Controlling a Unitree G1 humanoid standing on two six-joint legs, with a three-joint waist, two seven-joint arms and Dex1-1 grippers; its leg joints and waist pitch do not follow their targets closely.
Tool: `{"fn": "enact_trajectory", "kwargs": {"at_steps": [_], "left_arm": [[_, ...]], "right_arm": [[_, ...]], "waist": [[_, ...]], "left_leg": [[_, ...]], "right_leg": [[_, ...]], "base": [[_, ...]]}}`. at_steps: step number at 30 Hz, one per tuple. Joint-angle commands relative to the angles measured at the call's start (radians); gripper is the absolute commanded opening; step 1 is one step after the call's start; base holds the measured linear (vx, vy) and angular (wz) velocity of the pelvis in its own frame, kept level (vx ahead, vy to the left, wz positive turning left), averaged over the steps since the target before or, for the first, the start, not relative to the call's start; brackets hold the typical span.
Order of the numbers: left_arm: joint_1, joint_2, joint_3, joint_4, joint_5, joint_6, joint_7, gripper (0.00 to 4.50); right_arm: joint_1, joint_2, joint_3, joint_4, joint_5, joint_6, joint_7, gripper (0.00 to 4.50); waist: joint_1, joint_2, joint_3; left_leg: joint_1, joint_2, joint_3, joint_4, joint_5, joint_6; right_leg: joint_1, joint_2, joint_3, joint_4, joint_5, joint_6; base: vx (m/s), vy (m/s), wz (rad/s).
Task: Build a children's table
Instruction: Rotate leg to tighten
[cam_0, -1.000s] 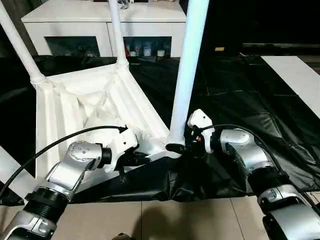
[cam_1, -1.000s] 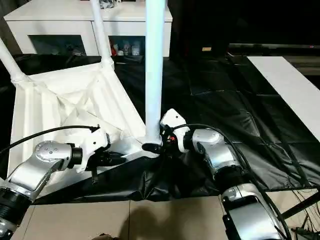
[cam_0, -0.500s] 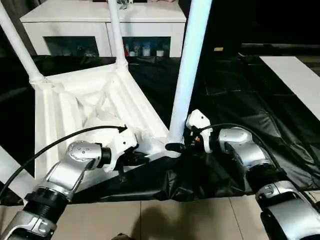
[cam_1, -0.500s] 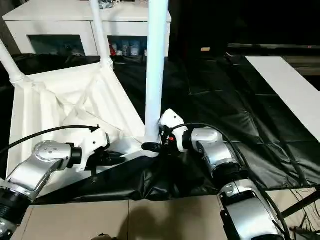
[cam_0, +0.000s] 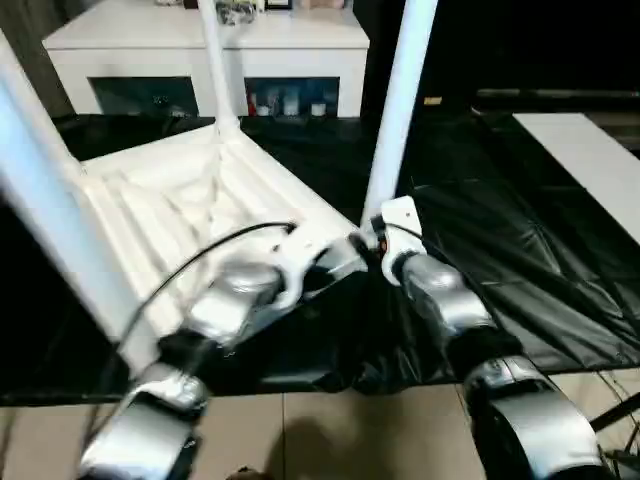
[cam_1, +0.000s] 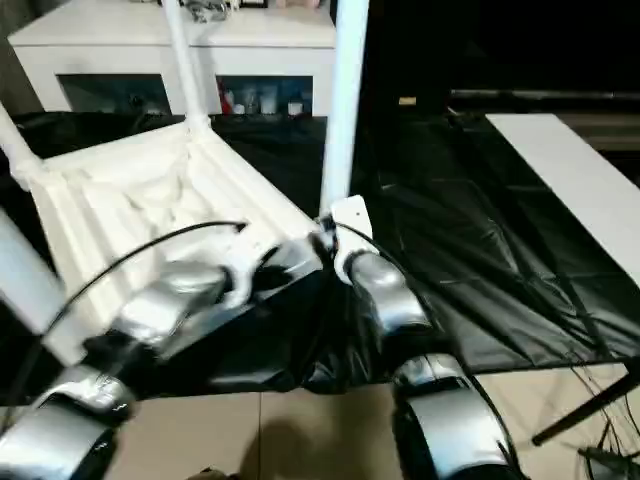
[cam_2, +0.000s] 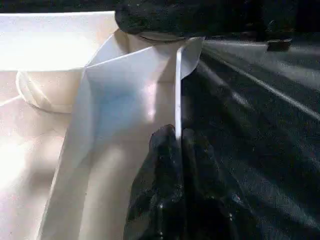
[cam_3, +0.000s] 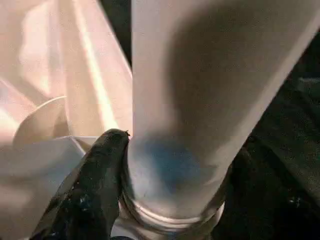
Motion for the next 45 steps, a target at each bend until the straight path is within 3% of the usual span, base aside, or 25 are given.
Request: {"fn": "enact_trajectory", "kwargs": {"at_steps": [1,3,4,6,8,9,10,11,12,13,15,18,21,24,26,28,32,34,39,40,45], "left_arm": [[-0.029,0.005,0.062,0.074,0.038,-0.002,0.192,0.00],[-0.033,0.006,0.063,0.081,0.037,-0.006,0.185,0.00],[-0.031,0.012,0.063,0.078,0.037,-0.008,0.174,0.00],[-0.030,0.022,0.063,0.079,0.040,-0.017,0.166,0.00],[-0.027,0.039,0.060,0.079,0.040,-0.036,0.139,0.00],[-0.024,0.048,0.057,0.077,0.039,-0.047,0.122,0.00],[-0.013,0.065,0.050,0.060,0.037,-0.063,0.080,0.00],[-0.004,0.076,0.042,0.046,0.037,-0.072,0.052,0.00],[0.009,0.091,0.035,0.024,0.032,-0.077,0.012,0.00],[0.025,0.110,0.027,-0.003,0.029,-0.071,-0.028,0.00],[0.055,0.152,0.000,-0.051,0.025,-0.098,-0.121,0.00],[0.097,0.212,-0.033,-0.116,0.011,-0.128,-0.247,0.00],[0.153,0.287,-0.063,-0.208,-0.024,-0.172,-0.395,0.00],[0.184,0.335,-0.076,-0.264,-0.036,-0.137,-0.463,0.00],[0.205,0.364,-0.080,-0.305,-0.051,-0.136,-0.516,0.00],[0.228,0.387,-0.080,-0.359,-0.091,-0.118,-0.583,0.00],[0.258,0.428,-0.091,-0.466,-0.143,-0.075,-0.663,0.00],[0.258,0.428,-0.092,-0.471,-0.136,-0.078,-0.662,0.00],[0.241,0.411,-0.086,-0.450,-0.111,-0.092,-0.641,0.00],[0.237,0.411,-0.086,-0.446,-0.103,-0.095,-0.637,0.00],[0.239,0.416,-0.090,-0.452,-0.102,-0.088,-0.638,0.00]], "right_arm": [[0.024,0.079,0.051,0.038,-0.022,0.034,0.058,2.72],[0.026,0.094,0.035,0.022,0.001,0.024,0.101,2.72],[0.029,0.099,0.027,0.004,0.020,0.009,0.140,3.26],[0.031,0.099,0.030,-0.011,0.030,-0.012,0.181,3.40],[0.027,0.088,0.041,-0.017,0.026,-0.046,0.200,3.46],[0.025,0.081,0.044,-0.020,0.028,-0.062,0.213,3.61],[0.023,0.062,0.047,-0.030,0.033,-0.080,0.245,3.77],[0.024,0.050,0.051,-0.039,0.034,-0.087,0.270,3.77],[0.029,0.030,0.062,-0.059,0.038,-0.093,0.324,3.77],[0.040,0.004,0.074,-0.086,0.046,-0.094,0.391,3.77],[0.066,-0.048,0.099,-0.138,0.048,-0.107,0.522,3.77],[0.100,-0.122,0.125,-0.193,0.039,-0.139,0.663,3.77],[0.134,-0.208,0.136,-0.260,0.059,-0.143,0.794,3.77],[0.156,-0.265,0.151,-0.308,0.073,-0.141,0.868,3.77],[0.172,-0.301,0.162,-0.342,0.078,-0.129,0.923,3.77],[0.186,-0.333,0.174,-0.372,0.081,-0.120,0.980,3.77],[0.196,-0.352,0.183,-0.392,0.079,-0.118,1.037,3.77],[0.196,-0.351,0.188,-0.394,0.081,-0.115,1.041,3.77],[0.194,-0.335,0.211,-0.402,0.089,-0.108,1.072,3.77],[0.184,-0.325,0.213,-0.385,0.086,-0.111,1.082,3.77],[0.162,-0.302,0.208,-0.357,0.100,-0.107,1.104,3.77]], "waist": [[-0.016,-0.005,-0.058],[-0.018,-0.007,-0.055],[-0.017,-0.011,-0.056],[-0.017,-0.012,-0.057],[-0.022,-0.011,-0.059],[-0.038,-0.016,-0.061],[-0.052,-0.013,-0.062],[-0.049,-0.006,-0.063],[-0.050,-0.004,-0.067],[-0.044,-0.004,-0.064],[-0.035,-0.012,-0.060],[-0.022,-0.005,-0.061],[-0.015,-0.002,-0.066],[-0.008,-0.001,-0.069],[-0.004,0.000,-0.069],[0.005,0.000,-0.073],[0.016,0.005,-0.080],[0.014,0.003,-0.076],[0.010,0.000,-0.068],[0.011,0.000,-0.066],[0.011,0.002,-0.065]], "left_leg": [[0.043,0.025,-0.031,-0.088,-0.524,-0.040],[0.048,0.022,-0.026,-0.084,-0.528,-0.027],[0.046,0.023,-0.027,-0.084,-0.516,-0.020],[0.040,0.024,-0.028,-0.086,-0.492,-0.010],[0.023,0.023,-0.032,-0.092,-0.470,-0.002],[-0.001,0.021,-0.040,-0.099,-0.443,-0.006],[-0.020,0.021,-0.046,-0.104,-0.410,-0.014],[-0.014,0.023,-0.049,-0.107,-0.419,-0.016],[0.004,0.026,-0.048,-0.096,-0.435,-0.013],[0.014,0.027,-0.042,-0.092,-0.449,0.000],[0.020,0.028,-0.033,-0.085,-0.439,0.019],[0.024,0.036,-0.032,-0.083,-0.418,0.020],[0.023,0.040,-0.027,-0.083,-0.364,0.016],[0.029,0.040,-0.022,-0.077,-0.319,0.015],[0.032,0.039,-0.016,-0.071,-0.285,0.023],[0.022,0.038,-0.014,-0.065,-0.216,0.042],[0.025,0.039,-0.008,-0.052,-0.147,0.059],[0.023,0.039,-0.008,-0.053,-0.155,0.060],[0.028,0.042,-0.007,-0.063,-0.271,0.016],[0.034,0.043,-0.006,-0.065,-0.308,0.002],[0.034,0.042,-0.009,-0.067,-0.328,-0.013]], "right_leg": [[0.004,-0.030,-0.001,-0.087,-0.469,-0.098],[-0.004,-0.031,0.002,-0.095,-0.484,-0.100],[-0.001,-0.034,0.003,-0.094,-0.488,-0.101],[0.005,-0.038,0.002,-0.091,-0.483,-0.102],[0.017,-0.039,0.000,-0.083,-0.464,-0.096],[0.035,-0.040,-0.007,-0.074,-0.444,-0.087],[0.049,-0.040,-0.014,-0.065,-0.411,-0.086],[0.047,-0.040,-0.018,-0.067,-0.413,-0.092],[0.034,-0.047,-0.018,-0.074,-0.378,-0.124],[0.029,-0.044,-0.017,-0.075,-0.343,-0.156],[0.022,-0.048,-0.011,-0.078,-0.356,-0.172],[0.021,-0.051,-0.008,-0.073,-0.354,-0.181],[0.027,-0.039,-0.011,-0.056,-0.242,-0.216],[0.027,-0.037,-0.009,-0.047,-0.179,-0.245],[0.026,-0.031,-0.006,-0.042,-0.133,-0.263],[0.036,-0.030,-0.006,-0.025,-0.045,-0.279],[0.036,-0.024,-0.010,-0.007,0.078,-0.310],[0.038,-0.024,-0.010,-0.008,0.066,-0.310],[0.034,-0.030,-0.003,-0.027,-0.125,-0.267],[0.028,-0.030,-0.001,-0.032,-0.177,-0.255],[0.026,-0.028,0.001,-0.033,-0.208,-0.241]], "base": [[0.000,0.000,0.00],[0.000,0.000,0.00],[0.000,0.000,0.00],[0.000,0.000,0.00],[0.000,0.000,0.00],[-0.002,0.007,-0.28],[-0.024,0.010,-0.37],[-0.024,0.010,-0.37],[0.002,-0.003,-0.19],[0.000,0.000,0.00],[0.000,0.000,0.00],[0.000,0.000,0.00],[0.017,-0.010,0.01],[0.055,-0.022,0.05],[0.068,-0.011,0.08],[0.068,-0.004,0.02],[0.031,-0.001,-0.01],[0.000,0.000,0.00],[0.000,0.000,0.00],[0.000,0.000,0.00],[0.000,0.000,0.00]]}}
